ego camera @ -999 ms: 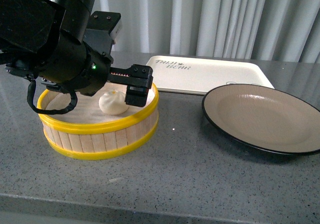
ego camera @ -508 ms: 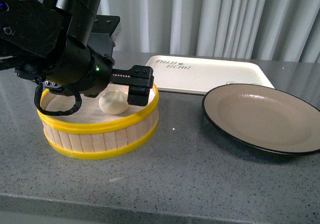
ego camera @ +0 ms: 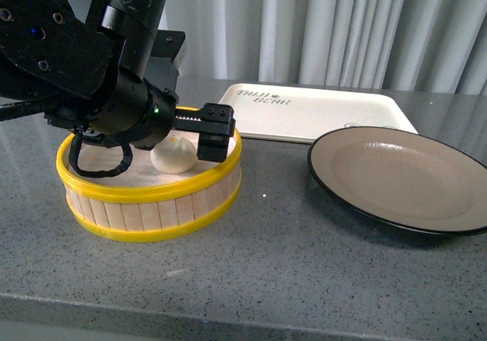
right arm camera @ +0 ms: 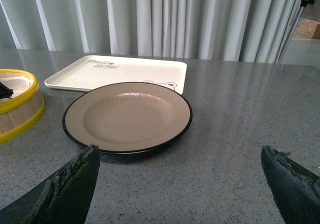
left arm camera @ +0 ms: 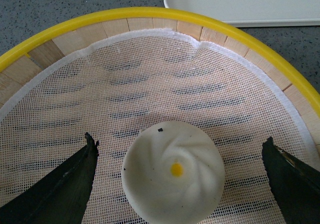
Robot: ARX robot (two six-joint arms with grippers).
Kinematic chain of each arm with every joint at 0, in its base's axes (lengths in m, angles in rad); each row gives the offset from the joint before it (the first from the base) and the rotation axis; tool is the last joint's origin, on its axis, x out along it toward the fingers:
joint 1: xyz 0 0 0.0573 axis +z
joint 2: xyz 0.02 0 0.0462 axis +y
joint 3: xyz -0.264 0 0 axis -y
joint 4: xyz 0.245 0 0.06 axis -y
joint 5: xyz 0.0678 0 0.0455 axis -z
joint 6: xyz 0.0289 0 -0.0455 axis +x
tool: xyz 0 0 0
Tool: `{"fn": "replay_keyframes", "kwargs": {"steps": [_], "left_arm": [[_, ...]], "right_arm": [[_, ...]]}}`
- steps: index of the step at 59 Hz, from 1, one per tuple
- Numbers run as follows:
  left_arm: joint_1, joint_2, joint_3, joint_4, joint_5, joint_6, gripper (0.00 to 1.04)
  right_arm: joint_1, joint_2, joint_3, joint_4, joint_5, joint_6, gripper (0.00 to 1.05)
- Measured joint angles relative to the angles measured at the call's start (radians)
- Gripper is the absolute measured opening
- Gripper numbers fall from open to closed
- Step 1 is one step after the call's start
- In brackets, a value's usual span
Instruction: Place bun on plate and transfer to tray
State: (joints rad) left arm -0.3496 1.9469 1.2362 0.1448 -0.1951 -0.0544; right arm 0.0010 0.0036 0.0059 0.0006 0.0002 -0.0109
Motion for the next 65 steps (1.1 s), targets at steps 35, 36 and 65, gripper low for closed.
{"fn": "replay_keyframes", "kwargs": {"steps": [35,36,65], "left_arm": [[0.013,0.018,0.003,0.018,-0.011,-0.034,0.30],[0.014,0.018,0.003,0.018,-0.012,-0.034,0.29],[-0.069,-0.148,0.002,0.003,0.025,-0.073,0.04]], "right_arm": [[0.000,0.000,0.000,0.000,0.000,0.000,0.96],[0.000,0.000,0.000,0.000,0.000,0.000,0.96],[0.000,0.000,0.000,0.000,0.000,0.000,0.96]]}}
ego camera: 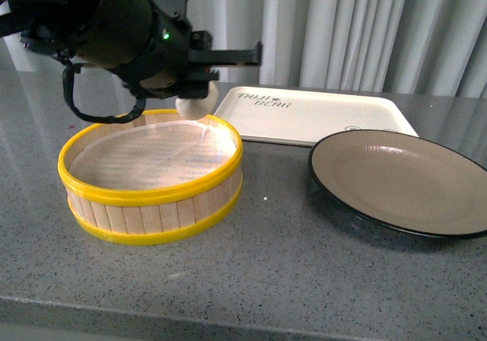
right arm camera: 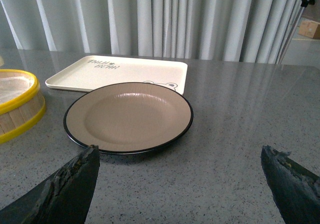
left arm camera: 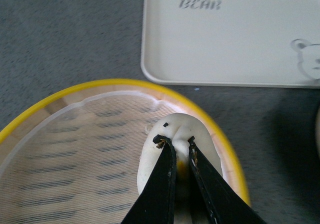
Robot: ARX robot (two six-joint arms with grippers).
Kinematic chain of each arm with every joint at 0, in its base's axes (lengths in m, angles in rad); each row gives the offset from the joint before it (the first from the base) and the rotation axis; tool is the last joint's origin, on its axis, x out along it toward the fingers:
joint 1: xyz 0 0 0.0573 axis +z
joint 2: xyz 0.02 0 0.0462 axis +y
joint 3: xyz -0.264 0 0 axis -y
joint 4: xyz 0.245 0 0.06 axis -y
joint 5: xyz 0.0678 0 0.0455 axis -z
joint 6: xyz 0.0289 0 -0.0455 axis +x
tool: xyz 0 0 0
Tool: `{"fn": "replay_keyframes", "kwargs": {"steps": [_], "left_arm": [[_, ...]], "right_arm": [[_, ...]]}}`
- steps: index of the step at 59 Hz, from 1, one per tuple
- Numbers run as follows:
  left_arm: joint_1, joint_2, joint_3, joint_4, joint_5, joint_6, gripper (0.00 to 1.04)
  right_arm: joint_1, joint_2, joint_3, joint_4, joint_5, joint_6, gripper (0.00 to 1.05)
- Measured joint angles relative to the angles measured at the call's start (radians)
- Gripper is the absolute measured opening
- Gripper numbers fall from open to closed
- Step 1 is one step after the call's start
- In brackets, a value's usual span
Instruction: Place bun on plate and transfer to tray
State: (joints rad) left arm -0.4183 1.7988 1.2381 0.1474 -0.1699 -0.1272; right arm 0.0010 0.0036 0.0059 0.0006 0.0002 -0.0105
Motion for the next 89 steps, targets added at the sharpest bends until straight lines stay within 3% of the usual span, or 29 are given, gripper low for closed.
{"fn": "replay_keyframes", "kwargs": {"steps": [24,32,57,89], "left_arm": [[-0.337,0.055,0.116,0.026,0.039,0.045,0.04],[-0.390,0.132,0.181,0.014,0.037,0.048,0.04],[-0.438,0.325,0.389,-0.058,-0.031,0.056,0.04],[-0.396,0.441,0.583,-0.169,-0.061,0.114,0.04]], "right_arm": [[0.000,0.000,0.000,0.000,0.000,0.000,0.96],[0.000,0.000,0.000,0.000,0.000,0.000,0.96],[0.000,0.000,0.000,0.000,0.000,0.000,0.96],[0.000,0.000,0.000,0.000,0.000,0.000,0.96]]}}
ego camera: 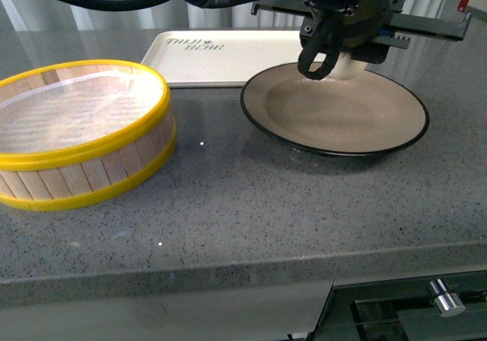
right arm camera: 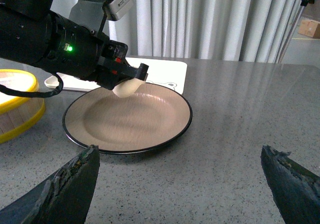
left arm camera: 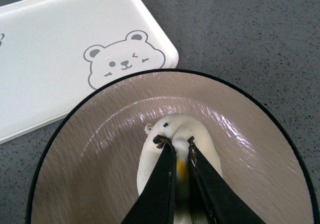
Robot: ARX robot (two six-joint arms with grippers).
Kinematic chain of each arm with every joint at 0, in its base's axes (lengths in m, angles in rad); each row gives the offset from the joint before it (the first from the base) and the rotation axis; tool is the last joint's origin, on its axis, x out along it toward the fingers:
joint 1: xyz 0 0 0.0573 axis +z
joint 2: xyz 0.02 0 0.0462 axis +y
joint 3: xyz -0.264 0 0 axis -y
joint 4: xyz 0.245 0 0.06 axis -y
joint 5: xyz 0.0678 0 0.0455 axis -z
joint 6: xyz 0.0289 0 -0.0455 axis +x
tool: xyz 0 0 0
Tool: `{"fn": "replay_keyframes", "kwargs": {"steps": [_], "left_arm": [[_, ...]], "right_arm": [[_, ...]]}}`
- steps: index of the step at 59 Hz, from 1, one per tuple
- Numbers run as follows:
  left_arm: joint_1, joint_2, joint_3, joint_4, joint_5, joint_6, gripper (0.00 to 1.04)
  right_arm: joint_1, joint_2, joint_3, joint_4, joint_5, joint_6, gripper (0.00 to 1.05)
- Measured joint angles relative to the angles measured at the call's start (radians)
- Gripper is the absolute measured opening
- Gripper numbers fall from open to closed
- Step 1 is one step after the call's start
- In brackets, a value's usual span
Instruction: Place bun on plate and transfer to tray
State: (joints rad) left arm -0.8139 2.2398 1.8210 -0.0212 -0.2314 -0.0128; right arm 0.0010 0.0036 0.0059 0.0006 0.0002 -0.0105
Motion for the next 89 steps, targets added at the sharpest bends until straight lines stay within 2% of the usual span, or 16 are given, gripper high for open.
{"fn": "replay_keyframes", "kwargs": {"steps": [11,20,62,83,89], "left_arm": [[0.006,0.008,0.014,-0.037,0.019,0.024,0.04],[0.016,0.011,0.013,-0.058,0.072,0.047,0.04],[0.054,0.047,-0.009,-0.103,0.066,0.083,0.06],[0.058,0.047,-0.009,-0.113,0.082,0.061,0.57],[0.065,0.039,-0.011,-0.112,0.093,0.040,0.75]], "right_arm": [[0.000,0.000,0.000,0.000,0.000,0.000,0.96],[0.000,0.000,0.000,0.000,0.000,0.000,0.96],[0.000,0.000,0.000,0.000,0.000,0.000,0.96],[0.000,0.000,0.000,0.000,0.000,0.000,0.96],[0.000,0.000,0.000,0.000,0.000,0.000,0.96]]}}
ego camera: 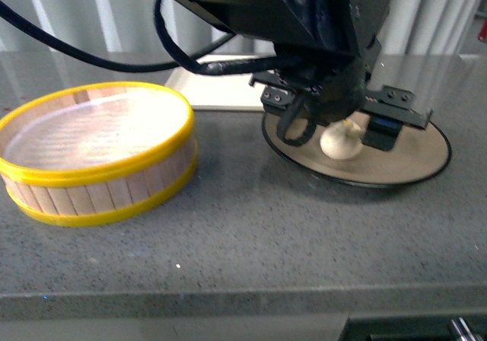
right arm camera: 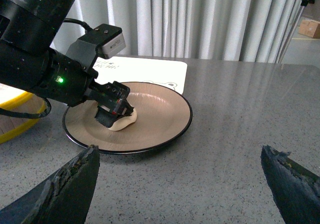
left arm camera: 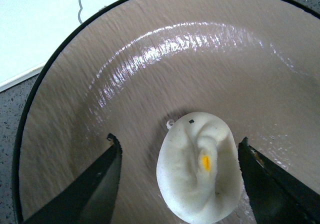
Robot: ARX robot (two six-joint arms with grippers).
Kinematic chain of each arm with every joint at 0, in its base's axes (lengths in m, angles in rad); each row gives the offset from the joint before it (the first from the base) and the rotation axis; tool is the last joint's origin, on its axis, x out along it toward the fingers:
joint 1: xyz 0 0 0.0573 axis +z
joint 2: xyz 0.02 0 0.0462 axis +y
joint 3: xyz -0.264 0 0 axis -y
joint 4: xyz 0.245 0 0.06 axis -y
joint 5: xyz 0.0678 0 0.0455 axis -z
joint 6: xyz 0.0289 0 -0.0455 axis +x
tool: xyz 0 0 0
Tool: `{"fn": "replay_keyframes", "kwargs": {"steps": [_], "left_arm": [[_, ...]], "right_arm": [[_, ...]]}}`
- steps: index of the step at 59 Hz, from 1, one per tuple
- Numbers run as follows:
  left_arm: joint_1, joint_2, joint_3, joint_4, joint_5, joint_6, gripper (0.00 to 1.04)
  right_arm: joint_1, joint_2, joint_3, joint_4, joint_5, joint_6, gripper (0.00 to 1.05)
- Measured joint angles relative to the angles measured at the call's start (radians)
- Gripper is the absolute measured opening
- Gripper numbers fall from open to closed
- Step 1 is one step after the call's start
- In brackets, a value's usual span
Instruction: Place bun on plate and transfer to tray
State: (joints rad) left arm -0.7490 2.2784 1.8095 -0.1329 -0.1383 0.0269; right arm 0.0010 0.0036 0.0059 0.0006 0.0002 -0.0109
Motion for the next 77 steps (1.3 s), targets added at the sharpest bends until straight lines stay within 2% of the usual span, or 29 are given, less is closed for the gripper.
{"fn": "replay_keyframes", "kwargs": {"steps": [4,10,29,45,62,64,66,68,70,73,77], "left_arm": [[0.010,-0.015,-0.005,0.005,0.008,-0.010,0.87],[0.027,-0.042,-0.008,0.021,0.009,-0.027,1.00],[0.129,-0.170,-0.091,0.077,0.010,-0.107,0.98],[0.256,-0.262,-0.196,0.085,-0.050,-0.219,0.98],[0.255,-0.267,-0.199,0.086,-0.047,-0.239,0.98],[0.249,-0.274,-0.227,0.150,-0.086,-0.216,0.95],[0.249,-0.296,-0.313,0.328,-0.203,-0.171,0.88],[0.253,-0.322,-0.391,0.459,-0.259,-0.135,0.83],[0.267,-0.369,-0.509,0.614,-0.274,-0.100,0.76],[0.297,-0.438,-0.647,0.764,-0.268,-0.075,0.67],[0.339,-0.527,-0.792,0.887,-0.248,-0.060,0.56]], "right_arm": [[0.000,0.000,0.000,0.000,0.000,0.000,0.96],[0.000,0.000,0.000,0.000,0.000,0.000,0.96],[0.000,0.000,0.000,0.000,0.000,0.000,0.96],[0.000,0.000,0.000,0.000,0.000,0.000,0.96],[0.000,0.000,0.000,0.000,0.002,0.000,0.96],[0.000,0.000,0.000,0.000,0.001,0.000,0.96],[0.000,0.000,0.000,0.000,0.002,0.000,0.96],[0.000,0.000,0.000,0.000,0.000,0.000,0.96],[0.000,0.000,0.000,0.000,0.000,0.000,0.96],[0.000,0.000,0.000,0.000,0.003,0.000,0.96],[0.000,0.000,0.000,0.000,0.003,0.000,0.96]]}}
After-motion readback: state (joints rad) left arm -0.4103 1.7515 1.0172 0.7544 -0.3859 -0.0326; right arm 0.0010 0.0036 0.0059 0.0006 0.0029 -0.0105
